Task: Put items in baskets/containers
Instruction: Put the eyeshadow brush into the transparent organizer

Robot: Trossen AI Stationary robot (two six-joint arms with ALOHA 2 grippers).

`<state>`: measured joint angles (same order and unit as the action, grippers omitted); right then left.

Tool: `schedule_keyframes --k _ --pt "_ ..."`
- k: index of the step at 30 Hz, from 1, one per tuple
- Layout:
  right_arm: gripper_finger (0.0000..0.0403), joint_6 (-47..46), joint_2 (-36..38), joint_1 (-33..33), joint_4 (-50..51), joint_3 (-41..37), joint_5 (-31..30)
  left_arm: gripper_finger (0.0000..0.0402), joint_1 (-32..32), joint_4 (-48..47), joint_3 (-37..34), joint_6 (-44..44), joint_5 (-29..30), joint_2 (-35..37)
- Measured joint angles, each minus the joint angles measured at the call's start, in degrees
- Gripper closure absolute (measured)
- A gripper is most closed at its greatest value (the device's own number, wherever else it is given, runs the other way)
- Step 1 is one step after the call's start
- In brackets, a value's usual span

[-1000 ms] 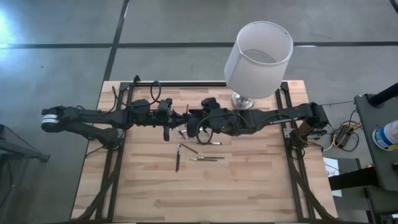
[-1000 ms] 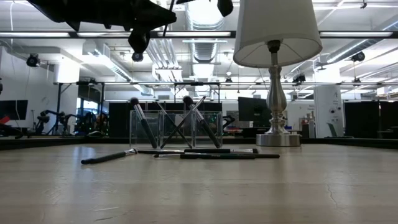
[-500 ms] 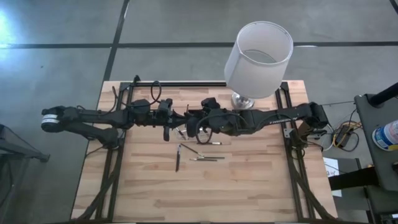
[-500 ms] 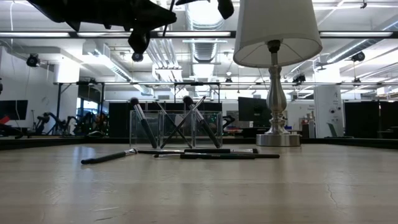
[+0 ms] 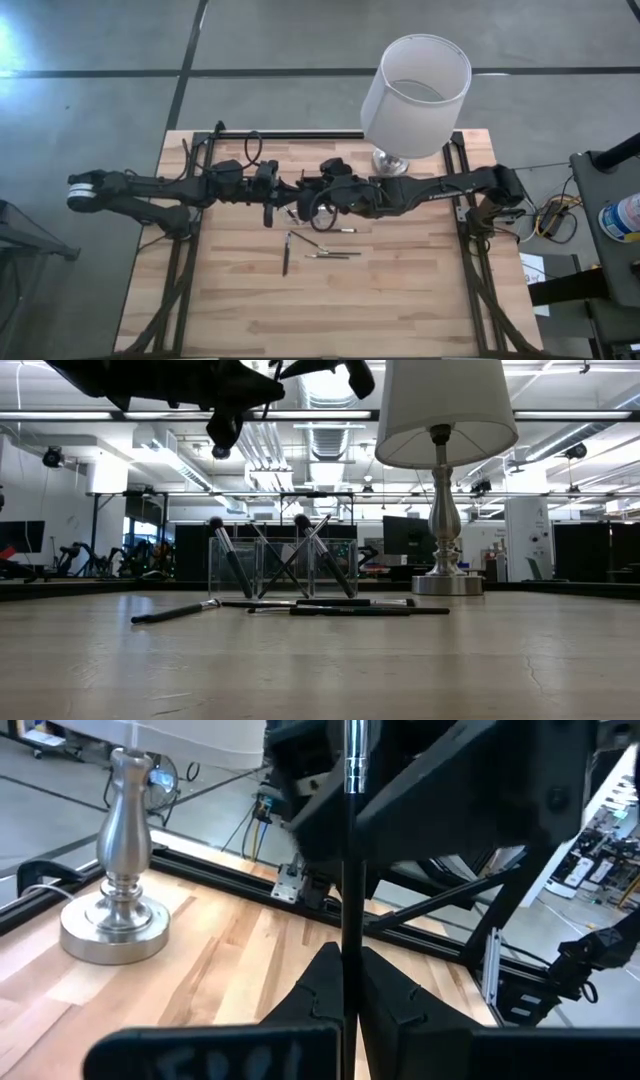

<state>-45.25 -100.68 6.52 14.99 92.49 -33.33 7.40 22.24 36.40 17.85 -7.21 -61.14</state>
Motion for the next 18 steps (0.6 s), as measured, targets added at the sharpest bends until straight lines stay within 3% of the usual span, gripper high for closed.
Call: schedule_keyframes --k 7,18 --pt "0.0331 0.0 0.6 0.0 -0.2 0.0 0.2 0.0392 0.0 -0.3 0.0 0.0 0.1 0.0" --pt "0.0387 2.0 0.4 0.0 -0.2 0.0 -1.5 0.0390 0.0 -0.5 0.0 0.3 0.1 0.0"
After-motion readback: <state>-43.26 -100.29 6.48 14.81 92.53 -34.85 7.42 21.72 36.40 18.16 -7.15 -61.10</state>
